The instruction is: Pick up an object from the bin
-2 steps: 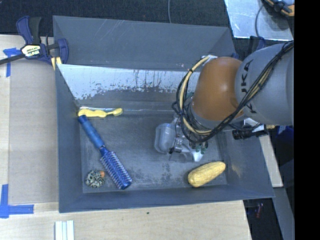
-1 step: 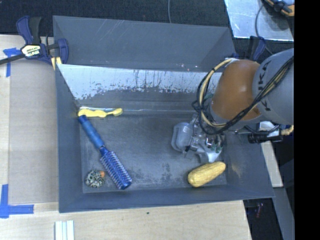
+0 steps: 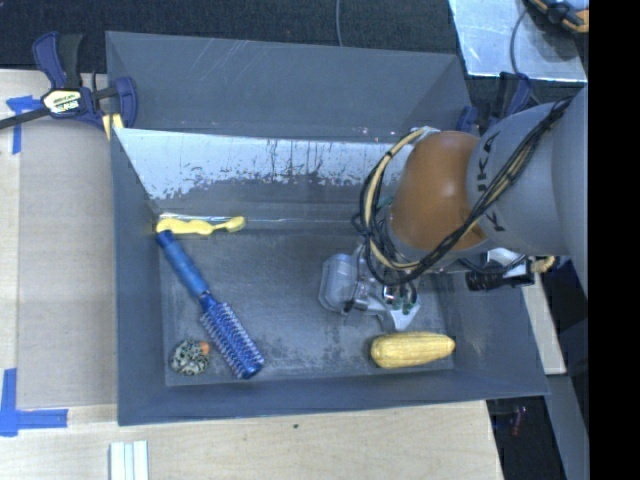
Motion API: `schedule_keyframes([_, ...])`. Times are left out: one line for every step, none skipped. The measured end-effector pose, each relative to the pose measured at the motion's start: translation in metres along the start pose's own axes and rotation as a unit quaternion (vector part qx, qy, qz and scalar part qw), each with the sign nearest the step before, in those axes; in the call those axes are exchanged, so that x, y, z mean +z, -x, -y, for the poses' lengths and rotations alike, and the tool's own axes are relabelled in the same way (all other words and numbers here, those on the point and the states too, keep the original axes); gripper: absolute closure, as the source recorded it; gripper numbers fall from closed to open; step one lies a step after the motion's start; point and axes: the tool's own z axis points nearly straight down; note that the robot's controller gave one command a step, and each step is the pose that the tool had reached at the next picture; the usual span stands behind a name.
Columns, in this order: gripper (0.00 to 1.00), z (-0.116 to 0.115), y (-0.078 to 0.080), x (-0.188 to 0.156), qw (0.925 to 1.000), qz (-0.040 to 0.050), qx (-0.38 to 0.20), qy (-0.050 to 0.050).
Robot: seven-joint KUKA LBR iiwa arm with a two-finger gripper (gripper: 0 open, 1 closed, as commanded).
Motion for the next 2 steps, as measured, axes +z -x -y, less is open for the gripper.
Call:
schedule_keyframes([1.0,0.01,0.002,0.001,0.9998,0.0012,0.019,0.003])
schedule_keyframes([1.0,-0.003,-0.003,-0.049,0.9997,-0.004,0.022,-0.002])
